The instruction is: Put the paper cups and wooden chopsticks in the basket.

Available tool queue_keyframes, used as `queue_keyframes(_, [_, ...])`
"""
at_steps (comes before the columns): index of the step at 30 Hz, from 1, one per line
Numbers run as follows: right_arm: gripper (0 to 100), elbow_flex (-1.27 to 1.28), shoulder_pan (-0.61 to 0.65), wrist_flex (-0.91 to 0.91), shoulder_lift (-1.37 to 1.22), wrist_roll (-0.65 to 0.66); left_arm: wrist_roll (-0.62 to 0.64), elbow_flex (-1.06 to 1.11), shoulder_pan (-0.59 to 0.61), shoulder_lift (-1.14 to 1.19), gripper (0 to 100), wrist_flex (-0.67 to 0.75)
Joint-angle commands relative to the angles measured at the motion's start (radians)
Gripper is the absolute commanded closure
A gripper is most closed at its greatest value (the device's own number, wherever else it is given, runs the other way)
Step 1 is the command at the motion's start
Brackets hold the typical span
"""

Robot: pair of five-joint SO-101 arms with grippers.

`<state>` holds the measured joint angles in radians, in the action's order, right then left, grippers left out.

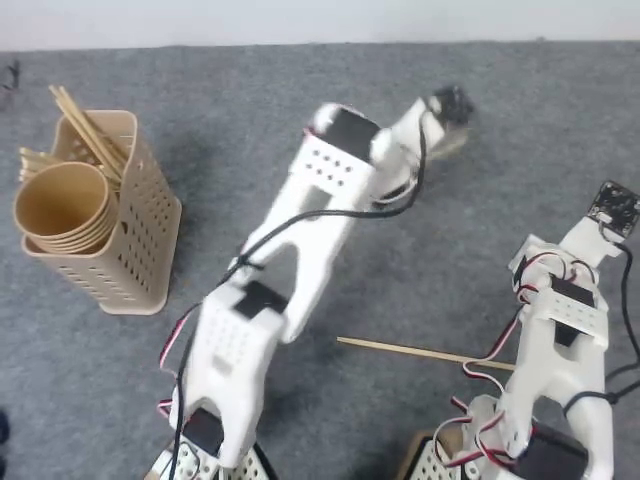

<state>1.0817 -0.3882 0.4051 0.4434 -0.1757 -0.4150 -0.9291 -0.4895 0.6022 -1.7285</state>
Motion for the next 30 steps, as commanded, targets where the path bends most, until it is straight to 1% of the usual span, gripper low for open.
queue_keyframes(1, [99.1,-0.015,0.01,-0.016,0.035,0.012,0.014,0.019,-0.005,-0.261,99,-0.028])
queue_keyframes(6, [99.1,-0.015,0.01,-0.016,0.035,0.012,0.012,0.051,0.014,-0.483,99,-0.02])
queue_keyframes(9, [99.1,-0.015,0.01,-0.016,0.035,0.014,0.014,0.051,0.092,-0.585,99,0.057])
queue_keyframes(11, [99.1,-0.015,0.01,-0.016,0.035,0.014,0.02,0.059,0.201,-0.634,99,0.15])
queue_keyframes(13, [99.1,-0.015,0.01,-0.016,0.033,0.015,0.061,0.059,0.322,-0.651,99,0.245])
queue_keyframes(15, [99.1,-0.015,0.013,-0.016,0.031,0.015,0.161,0.059,0.454,-0.654,99,0.324])
queue_keyframes(16, [99.1,-0.015,0.022,-0.016,0.031,0.015,0.233,0.061,0.509,-0.651,99,0.342])
queue_keyframes(17, [99.1,-0.015,0.031,-0.016,0.031,0.017,0.299,0.061,0.554,-0.649,99,0.331])
queue_keyframes(18, [99.1,-0.015,0.039,-0.016,0.031,0.017,0.348,0.061,0.577,-0.655,99,0.288])
queue_keyframes(19, [99.1,-0.015,0.041,-0.016,0.031,0.017,0.356,0.051,0.585,-0.66,99,0.233])
queue_keyframes(21, [99.1,-0.015,0.039,-0.016,0.031,0.017,0.336,0.033,0.592,-0.681,99,0.133])
queue_keyframes(23, [99.1,-0.015,0.041,-0.016,0.03,0.017,0.305,0.038,0.6,-0.697,99,0.109])
queue_keyframes(26, [99.1,-0.015,0.041,-0.016,0.027,0.017,0.307,0.088,0.629,-0.71,99,0.107])
queue_keyframes(30, [99.1,-0.015,0.041,-0.016,0.027,0.017,0.333,0.17,0.635,-0.756,99,-0.02])
